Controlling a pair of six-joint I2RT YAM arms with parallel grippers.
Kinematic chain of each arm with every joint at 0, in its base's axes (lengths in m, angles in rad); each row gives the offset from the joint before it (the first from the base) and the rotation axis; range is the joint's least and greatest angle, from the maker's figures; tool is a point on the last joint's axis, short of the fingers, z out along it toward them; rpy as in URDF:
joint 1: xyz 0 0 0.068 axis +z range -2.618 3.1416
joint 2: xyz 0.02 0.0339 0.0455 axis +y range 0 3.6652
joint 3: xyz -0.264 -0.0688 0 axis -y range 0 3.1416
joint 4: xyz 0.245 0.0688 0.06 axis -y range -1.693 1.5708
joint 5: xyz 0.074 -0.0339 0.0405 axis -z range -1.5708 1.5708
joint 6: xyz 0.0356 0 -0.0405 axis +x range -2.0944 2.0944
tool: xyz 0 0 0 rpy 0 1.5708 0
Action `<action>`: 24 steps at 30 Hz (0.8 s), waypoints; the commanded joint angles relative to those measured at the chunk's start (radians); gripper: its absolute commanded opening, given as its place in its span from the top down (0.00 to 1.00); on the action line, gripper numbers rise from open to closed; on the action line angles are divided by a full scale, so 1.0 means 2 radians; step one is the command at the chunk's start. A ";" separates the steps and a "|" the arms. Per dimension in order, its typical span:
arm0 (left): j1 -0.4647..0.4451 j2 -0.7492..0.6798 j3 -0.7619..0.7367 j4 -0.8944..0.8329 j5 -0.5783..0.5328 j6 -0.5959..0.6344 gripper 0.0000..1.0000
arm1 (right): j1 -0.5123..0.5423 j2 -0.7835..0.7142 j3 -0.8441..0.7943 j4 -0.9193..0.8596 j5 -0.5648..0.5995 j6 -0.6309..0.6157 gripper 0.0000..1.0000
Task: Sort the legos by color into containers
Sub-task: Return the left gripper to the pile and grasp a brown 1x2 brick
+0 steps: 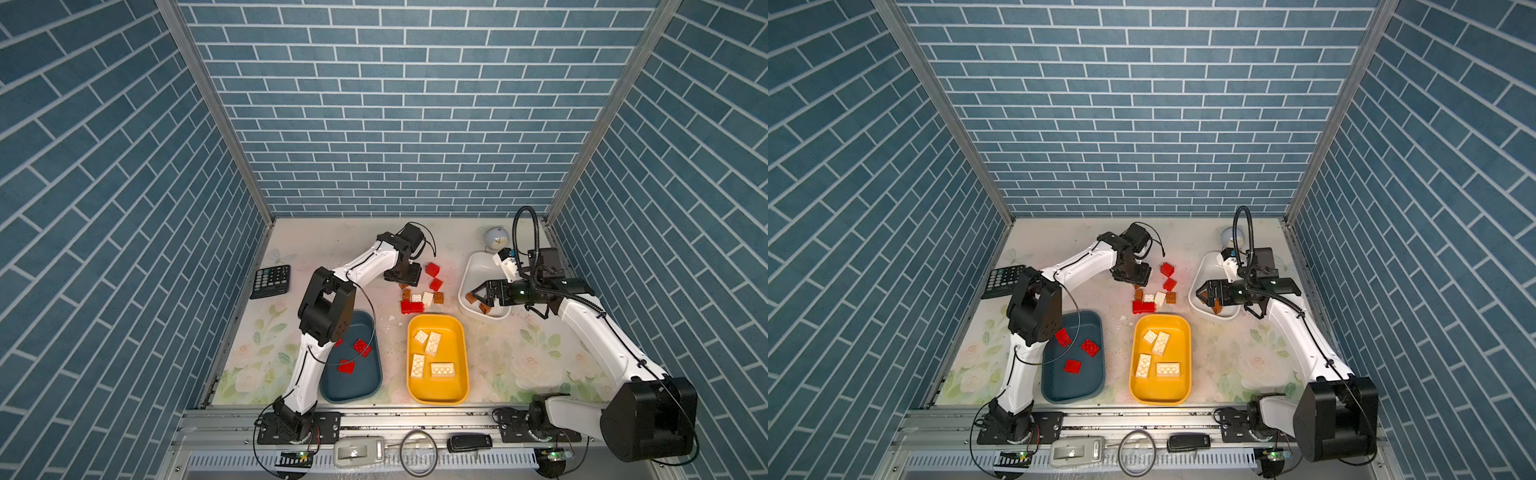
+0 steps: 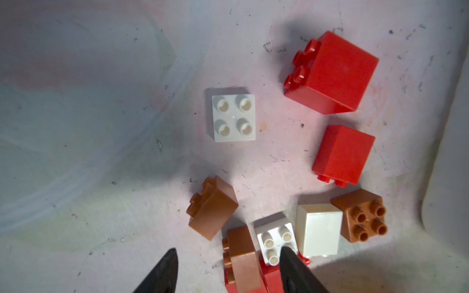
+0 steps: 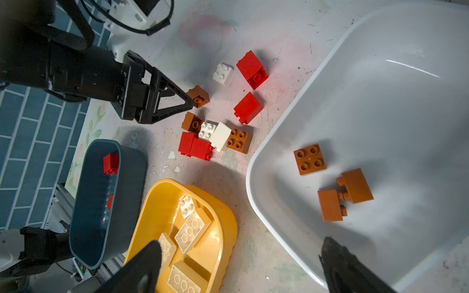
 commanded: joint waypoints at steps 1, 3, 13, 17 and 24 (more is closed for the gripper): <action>0.009 0.017 0.021 -0.025 -0.012 0.049 0.37 | -0.002 0.002 0.011 0.000 -0.007 -0.002 0.02; 0.011 0.029 0.030 -0.027 -0.009 0.056 0.39 | -0.002 0.001 0.010 0.000 -0.007 -0.002 0.02; 0.020 0.073 0.081 -0.046 0.006 0.081 0.51 | -0.002 -0.001 0.003 -0.002 -0.005 -0.003 0.02; 0.023 0.084 0.089 -0.051 0.006 0.083 0.56 | -0.002 -0.002 0.001 -0.003 -0.005 -0.004 0.02; 0.030 0.089 0.085 -0.050 0.004 0.080 0.64 | -0.001 -0.001 -0.001 -0.003 -0.006 -0.004 0.02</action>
